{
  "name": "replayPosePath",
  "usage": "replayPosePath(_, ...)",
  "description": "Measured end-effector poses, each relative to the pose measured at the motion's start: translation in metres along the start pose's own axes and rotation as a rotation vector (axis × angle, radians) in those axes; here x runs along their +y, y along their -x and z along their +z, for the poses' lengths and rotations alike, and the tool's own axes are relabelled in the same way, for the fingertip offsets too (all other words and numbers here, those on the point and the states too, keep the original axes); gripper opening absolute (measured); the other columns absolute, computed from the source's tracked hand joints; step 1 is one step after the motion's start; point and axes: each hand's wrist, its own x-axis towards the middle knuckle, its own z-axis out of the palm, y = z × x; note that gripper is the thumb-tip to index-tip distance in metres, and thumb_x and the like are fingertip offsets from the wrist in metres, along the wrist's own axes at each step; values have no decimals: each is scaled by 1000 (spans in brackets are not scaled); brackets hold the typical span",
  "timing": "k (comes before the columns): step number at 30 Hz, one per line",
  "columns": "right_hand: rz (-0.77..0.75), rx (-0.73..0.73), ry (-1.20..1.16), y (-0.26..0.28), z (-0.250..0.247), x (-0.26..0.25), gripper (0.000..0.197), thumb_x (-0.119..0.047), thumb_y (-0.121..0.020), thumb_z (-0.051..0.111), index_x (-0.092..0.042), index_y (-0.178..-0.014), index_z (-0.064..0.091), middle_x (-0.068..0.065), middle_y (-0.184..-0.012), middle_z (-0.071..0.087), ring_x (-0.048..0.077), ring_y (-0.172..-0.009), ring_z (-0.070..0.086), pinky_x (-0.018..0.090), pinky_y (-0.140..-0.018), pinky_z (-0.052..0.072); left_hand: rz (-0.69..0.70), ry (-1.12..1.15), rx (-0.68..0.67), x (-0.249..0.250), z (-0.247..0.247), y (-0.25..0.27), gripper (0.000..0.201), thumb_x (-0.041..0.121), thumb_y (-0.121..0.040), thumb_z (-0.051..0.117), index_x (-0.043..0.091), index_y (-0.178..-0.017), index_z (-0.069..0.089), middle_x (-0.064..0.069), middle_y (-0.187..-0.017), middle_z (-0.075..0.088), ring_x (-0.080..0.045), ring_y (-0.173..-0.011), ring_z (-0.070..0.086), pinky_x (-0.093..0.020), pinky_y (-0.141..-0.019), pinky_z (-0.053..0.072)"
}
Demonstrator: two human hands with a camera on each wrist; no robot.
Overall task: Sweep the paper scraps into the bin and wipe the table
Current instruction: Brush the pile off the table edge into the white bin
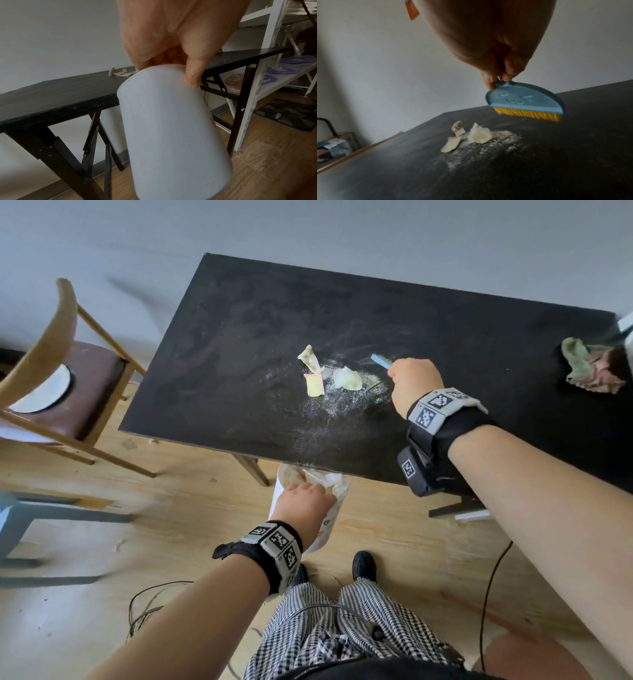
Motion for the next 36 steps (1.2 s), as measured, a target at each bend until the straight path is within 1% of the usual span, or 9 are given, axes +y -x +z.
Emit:
replayPosePath(2, -9, -43, 39, -18, 8, 5, 27, 1, -86, 49, 0, -109, 62, 17, -98, 64, 36, -101, 60, 34, -74, 45, -12, 8, 4, 3, 0, -4, 35, 16, -93, 55, 24, -126, 51, 1, -115, 53, -21, -111, 51, -31, -96, 35)
replayPosePath(7, -170, -143, 29, -29, 21, -4, 22, 2, -87, 47, 0, -101, 63, 16, -99, 65, 37, -90, 59, 32, -71, 43, -71, 23, 3, 7, -6, -12, 36, 18, -93, 55, 24, -128, 50, 0, -118, 53, -21, -114, 49, -31, -95, 36)
replayPosePath(11, -266, -115, -132, -13, 19, -10, 27, -9, -96, 44, -5, -116, 62, 16, -115, 63, 35, -105, 58, 36, -88, 46, -92, 24, 0, 7, -11, -17, 38, 22, -93, 57, 27, -130, 49, 1, -117, 52, -21, -114, 49, -31, -96, 35)
replayPosePath(16, -218, 20, -176, -24, -8, 7, 23, -3, -93, 46, -4, -109, 63, 18, -111, 65, 35, -104, 59, 37, -87, 47, -103, 23, -2, 8, -13, -18, 39, 22, -94, 56, 28, -131, 48, 1, -118, 52, -21, -115, 48, -31, -98, 33)
replayPosePath(21, -215, -108, 14, -27, -1, -11, 25, 2, -88, 48, 1, -110, 61, 18, -97, 64, 36, -91, 60, 37, -77, 48, -111, 31, -2, 7, -12, -17, 37, 21, -94, 56, 27, -130, 49, 2, -116, 52, -20, -113, 49, -30, -98, 33)
replayPosePath(25, -367, -169, -18, -11, 16, -22, 25, -13, -95, 47, -6, -115, 60, 15, -112, 65, 32, -102, 60, 36, -86, 49, -102, 34, 2, 7, -12, -19, 37, 20, -94, 56, 27, -130, 50, 1, -117, 53, -21, -114, 49, -31, -98, 33)
replayPosePath(29, -247, -51, -249, -13, -3, -7, 23, -14, -96, 46, -7, -106, 65, 15, -111, 65, 30, -103, 59, 33, -85, 45, -84, 27, 5, 5, -13, -19, 38, 21, -93, 57, 26, -130, 50, 2, -116, 53, -21, -114, 49, -32, -99, 33)
replayPosePath(33, -143, -7, -122, -20, -7, -2, 21, -3, -90, 48, 0, -107, 61, 22, -108, 65, 38, -103, 59, 38, -83, 46, -78, 25, 19, 4, -12, -18, 39, 21, -93, 58, 26, -130, 51, 2, -116, 54, -21, -113, 49, -31, -98, 34)
replayPosePath(36, -253, -107, -1, -7, 14, -17, 20, -7, -91, 48, 2, -103, 61, 20, -106, 65, 38, -98, 60, 38, -77, 47, -71, 32, 20, 2, -12, -17, 38, 21, -93, 58, 27, -130, 50, 2, -114, 53, -20, -112, 50, -31, -97, 34)
